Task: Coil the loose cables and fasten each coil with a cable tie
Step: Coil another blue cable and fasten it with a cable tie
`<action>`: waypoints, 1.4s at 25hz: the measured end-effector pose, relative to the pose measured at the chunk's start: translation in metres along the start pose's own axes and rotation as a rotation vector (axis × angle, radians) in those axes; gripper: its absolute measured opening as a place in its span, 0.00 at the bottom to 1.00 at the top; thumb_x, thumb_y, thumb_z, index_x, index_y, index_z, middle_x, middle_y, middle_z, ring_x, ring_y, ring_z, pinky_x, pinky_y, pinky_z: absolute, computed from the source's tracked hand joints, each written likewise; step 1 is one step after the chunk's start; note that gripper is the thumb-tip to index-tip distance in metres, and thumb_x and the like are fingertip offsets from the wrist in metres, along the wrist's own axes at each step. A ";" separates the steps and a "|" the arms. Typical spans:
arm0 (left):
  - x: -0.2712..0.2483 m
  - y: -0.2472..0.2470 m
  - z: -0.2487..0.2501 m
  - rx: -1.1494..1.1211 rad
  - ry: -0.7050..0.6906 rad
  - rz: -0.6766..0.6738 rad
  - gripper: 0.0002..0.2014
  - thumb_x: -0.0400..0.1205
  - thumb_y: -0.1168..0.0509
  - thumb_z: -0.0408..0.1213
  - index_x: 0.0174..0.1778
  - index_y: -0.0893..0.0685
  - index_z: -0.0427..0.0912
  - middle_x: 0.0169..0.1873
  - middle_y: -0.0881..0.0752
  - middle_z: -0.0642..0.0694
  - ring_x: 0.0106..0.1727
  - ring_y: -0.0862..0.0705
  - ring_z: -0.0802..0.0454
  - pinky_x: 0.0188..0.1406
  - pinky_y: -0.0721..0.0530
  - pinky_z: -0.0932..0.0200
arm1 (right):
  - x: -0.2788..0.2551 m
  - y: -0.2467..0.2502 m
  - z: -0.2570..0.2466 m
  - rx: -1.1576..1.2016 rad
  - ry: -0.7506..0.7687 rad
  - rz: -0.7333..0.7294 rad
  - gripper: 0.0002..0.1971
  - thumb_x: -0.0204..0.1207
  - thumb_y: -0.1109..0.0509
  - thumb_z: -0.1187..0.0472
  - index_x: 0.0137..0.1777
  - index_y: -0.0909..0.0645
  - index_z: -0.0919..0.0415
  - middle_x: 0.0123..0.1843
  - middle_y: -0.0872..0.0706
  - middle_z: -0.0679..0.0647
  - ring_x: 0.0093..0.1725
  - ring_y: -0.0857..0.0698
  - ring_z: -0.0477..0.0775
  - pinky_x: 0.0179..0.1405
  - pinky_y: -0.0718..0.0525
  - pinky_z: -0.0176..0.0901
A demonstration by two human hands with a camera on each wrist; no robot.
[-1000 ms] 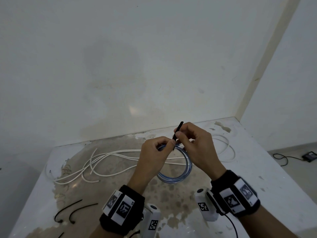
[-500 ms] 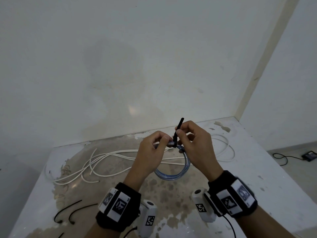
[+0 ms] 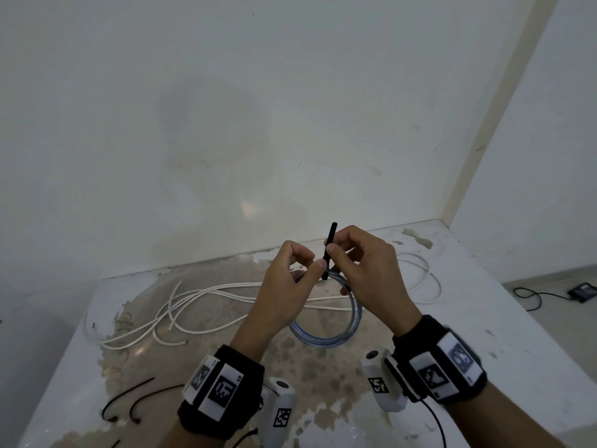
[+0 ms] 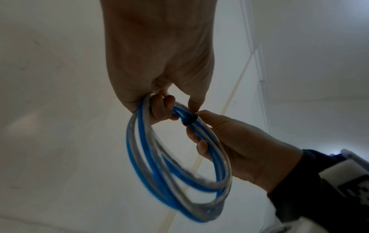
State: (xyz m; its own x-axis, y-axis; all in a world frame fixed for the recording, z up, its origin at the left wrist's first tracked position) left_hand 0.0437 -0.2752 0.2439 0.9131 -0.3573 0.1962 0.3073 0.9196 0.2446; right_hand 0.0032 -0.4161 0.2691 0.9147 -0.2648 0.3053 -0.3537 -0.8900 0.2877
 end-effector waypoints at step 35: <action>-0.003 -0.004 -0.011 -0.163 0.085 0.068 0.05 0.81 0.30 0.36 0.43 0.12 0.38 0.42 0.09 0.43 0.24 0.22 0.69 0.29 0.27 0.75 | 0.014 -0.017 0.034 0.278 -0.143 0.047 0.07 0.85 0.35 0.65 0.45 0.20 0.61 0.27 0.32 0.63 0.26 0.34 0.53 0.24 0.29 0.40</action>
State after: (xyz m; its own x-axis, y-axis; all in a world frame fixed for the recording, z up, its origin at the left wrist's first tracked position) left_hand 0.0427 -0.2762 0.2319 0.9507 -0.2843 0.1240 0.2767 0.9580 0.0750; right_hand 0.0283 -0.4178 0.2372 0.9236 -0.3404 0.1762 -0.3477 -0.9375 0.0112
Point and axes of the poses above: each hand's wrist, its own x-axis towards the middle knuckle, its own y-axis out of the back of the hand, z = x × y, the point moved 10 cm from there along x, towards the middle knuckle
